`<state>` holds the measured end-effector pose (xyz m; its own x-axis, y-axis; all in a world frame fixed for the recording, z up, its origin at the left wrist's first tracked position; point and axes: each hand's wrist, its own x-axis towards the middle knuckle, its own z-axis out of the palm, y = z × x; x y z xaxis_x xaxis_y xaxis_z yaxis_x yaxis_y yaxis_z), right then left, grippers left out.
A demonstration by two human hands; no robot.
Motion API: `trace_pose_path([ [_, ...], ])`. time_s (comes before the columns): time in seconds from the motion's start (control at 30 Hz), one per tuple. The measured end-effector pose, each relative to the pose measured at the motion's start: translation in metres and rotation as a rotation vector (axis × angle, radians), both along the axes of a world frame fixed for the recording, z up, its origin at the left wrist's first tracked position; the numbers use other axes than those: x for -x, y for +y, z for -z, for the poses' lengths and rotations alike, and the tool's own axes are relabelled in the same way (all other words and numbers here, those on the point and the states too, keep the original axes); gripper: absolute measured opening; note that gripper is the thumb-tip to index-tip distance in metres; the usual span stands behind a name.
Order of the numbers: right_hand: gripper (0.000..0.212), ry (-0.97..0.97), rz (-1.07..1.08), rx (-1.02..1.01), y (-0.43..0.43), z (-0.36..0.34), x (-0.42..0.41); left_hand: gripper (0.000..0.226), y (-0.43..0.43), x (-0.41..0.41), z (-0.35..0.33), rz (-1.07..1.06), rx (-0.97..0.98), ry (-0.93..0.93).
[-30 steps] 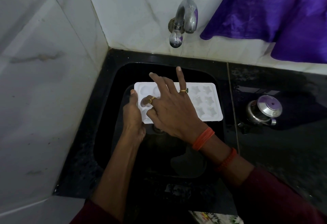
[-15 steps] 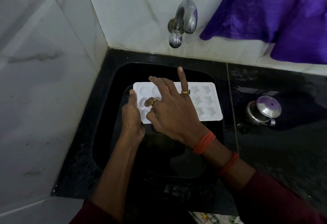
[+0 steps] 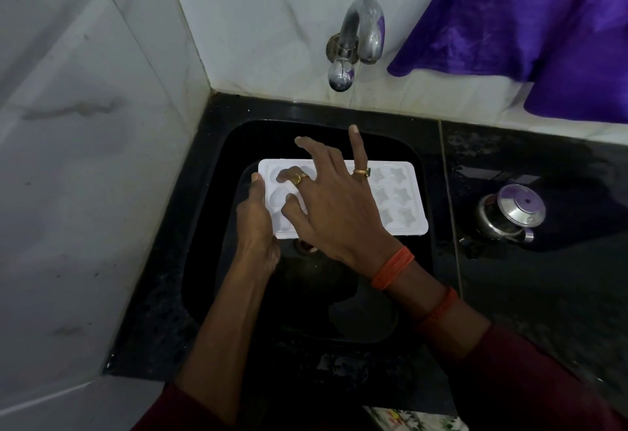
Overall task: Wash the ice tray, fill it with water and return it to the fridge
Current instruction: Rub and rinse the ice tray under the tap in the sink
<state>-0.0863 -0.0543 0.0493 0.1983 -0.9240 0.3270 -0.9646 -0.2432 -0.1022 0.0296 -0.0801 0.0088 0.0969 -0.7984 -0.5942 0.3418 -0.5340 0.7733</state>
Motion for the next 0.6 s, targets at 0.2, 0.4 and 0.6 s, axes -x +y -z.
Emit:
trace_pose_path([
  [0.2,0.042,0.022,0.017,-0.024,-0.006,0.004,-0.004,0.038,0.001,0.0,-0.003,-0.01,-0.021,0.016],
  [0.4,0.05,0.047,0.036,-0.077,-0.013,0.011,-0.005,0.037,0.0,0.004,-0.004,0.006,-0.012,0.012],
  [0.6,0.046,0.016,0.027,-0.008,-0.015,0.008,-0.005,0.038,-0.002,0.004,-0.004,0.02,-0.007,-0.007],
])
